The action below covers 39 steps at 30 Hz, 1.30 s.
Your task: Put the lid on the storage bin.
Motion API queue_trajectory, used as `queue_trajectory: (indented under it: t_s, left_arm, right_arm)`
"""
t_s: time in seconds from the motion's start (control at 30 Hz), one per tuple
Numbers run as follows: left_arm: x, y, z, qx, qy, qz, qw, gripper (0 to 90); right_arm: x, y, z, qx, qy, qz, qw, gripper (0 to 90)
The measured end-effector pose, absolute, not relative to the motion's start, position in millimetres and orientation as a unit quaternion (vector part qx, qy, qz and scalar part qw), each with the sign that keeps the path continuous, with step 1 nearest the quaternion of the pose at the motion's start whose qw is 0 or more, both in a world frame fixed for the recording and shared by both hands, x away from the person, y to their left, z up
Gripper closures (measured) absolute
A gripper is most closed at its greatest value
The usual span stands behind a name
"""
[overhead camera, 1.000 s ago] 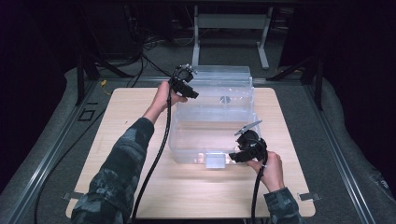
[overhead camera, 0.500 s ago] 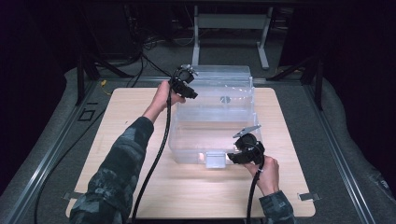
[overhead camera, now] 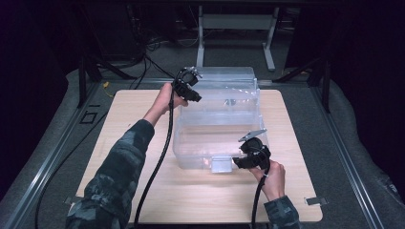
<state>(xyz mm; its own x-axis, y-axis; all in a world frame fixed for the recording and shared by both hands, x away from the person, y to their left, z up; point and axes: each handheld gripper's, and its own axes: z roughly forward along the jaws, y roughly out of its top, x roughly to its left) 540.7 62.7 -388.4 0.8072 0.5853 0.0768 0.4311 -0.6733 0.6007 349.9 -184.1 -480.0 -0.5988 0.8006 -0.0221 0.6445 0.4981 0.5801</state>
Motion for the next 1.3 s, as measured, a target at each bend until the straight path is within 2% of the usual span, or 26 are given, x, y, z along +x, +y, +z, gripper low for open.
queue_trajectory:
  t_s: [0.8,1.3]
  left_arm:
    - [522.0,69.4,-379.1,0.907,0.255,0.143,0.304,78.6]
    - [514.4,73.5,-372.0,0.904,0.255,0.156,0.305,78.8]
  right_arm:
    - [350.9,-183.3,-480.9,0.421,0.852,0.272,0.150,43.5]
    - [363.7,-176.4,-480.9,0.421,0.852,0.271,0.150,43.4]
